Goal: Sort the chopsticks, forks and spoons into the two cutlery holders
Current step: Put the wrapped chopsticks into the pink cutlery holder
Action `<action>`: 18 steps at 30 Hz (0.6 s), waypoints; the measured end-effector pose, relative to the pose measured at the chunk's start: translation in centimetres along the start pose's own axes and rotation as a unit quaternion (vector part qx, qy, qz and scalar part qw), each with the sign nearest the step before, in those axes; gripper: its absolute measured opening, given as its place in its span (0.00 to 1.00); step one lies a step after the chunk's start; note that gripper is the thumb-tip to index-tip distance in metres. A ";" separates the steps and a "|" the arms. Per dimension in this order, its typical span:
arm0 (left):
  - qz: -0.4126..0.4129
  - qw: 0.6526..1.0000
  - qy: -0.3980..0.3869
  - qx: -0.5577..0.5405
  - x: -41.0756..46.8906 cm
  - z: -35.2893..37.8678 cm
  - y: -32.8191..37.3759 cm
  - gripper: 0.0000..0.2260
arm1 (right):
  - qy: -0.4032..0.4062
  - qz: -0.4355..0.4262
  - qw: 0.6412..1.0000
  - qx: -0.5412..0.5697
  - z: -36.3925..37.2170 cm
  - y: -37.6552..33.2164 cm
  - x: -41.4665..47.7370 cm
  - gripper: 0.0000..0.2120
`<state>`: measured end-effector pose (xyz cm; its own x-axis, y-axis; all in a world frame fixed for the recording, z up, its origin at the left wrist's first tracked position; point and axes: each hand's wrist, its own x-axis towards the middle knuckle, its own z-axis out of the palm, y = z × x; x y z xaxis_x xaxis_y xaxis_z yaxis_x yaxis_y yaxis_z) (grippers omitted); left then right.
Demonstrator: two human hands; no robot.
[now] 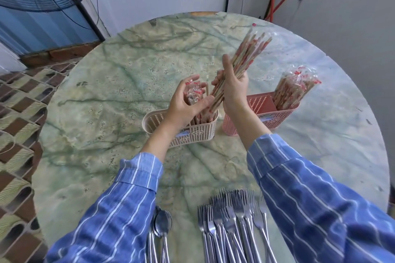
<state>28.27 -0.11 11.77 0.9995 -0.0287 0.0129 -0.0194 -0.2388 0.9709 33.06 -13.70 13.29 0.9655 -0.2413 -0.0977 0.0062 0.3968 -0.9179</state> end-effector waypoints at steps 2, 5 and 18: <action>-0.015 1.000 -0.012 0.002 0.0 -0.1 -0.4 0.31 | -0.027 -0.020 0.999 -0.031 -0.1 0.8 -0.4 0.08; -0.036 0.999 -0.035 0.013 -0.1 0.4 -1.4 0.38 | -0.080 -0.025 0.988 -0.129 -0.7 1.9 -1.2 0.09; -0.042 0.988 -0.051 0.141 0.5 1.0 -3.5 0.33 | -0.169 -0.081 0.974 -0.128 -2.3 -1.8 -3.9 0.20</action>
<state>28.82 -0.23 8.18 0.9905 -0.0908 -0.1030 0.0434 -0.5044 0.8624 28.66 -15.49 14.42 0.9881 0.0405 0.1486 0.1420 0.1332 -0.9809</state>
